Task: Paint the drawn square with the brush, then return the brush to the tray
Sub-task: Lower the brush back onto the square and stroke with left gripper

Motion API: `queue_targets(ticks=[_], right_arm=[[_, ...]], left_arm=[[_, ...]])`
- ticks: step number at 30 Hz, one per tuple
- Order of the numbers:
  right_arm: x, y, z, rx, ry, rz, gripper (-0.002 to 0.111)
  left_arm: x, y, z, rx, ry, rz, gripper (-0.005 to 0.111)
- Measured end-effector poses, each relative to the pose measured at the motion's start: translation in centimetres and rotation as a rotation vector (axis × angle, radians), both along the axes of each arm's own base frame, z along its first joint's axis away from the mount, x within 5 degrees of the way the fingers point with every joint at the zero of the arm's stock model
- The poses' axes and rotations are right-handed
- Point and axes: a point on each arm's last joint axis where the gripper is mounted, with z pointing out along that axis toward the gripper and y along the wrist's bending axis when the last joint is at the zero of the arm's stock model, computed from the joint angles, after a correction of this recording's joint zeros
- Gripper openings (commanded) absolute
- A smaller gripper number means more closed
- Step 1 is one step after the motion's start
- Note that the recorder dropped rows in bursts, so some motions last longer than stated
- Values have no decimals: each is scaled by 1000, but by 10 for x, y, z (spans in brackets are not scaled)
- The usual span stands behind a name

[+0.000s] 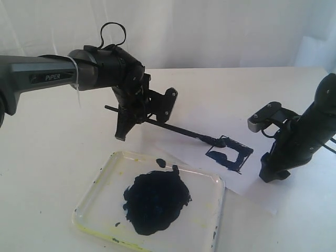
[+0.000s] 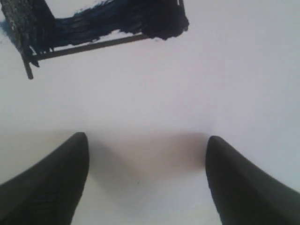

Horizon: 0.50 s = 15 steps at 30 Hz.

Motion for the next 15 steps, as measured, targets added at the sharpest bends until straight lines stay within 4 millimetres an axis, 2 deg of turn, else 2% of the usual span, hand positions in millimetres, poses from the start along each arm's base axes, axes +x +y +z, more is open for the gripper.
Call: queue_targets(ticks=[15], right_arm=[[1, 0, 0, 3, -4, -23, 66]], left_arm=[[2, 3, 1, 113, -46, -139, 0]])
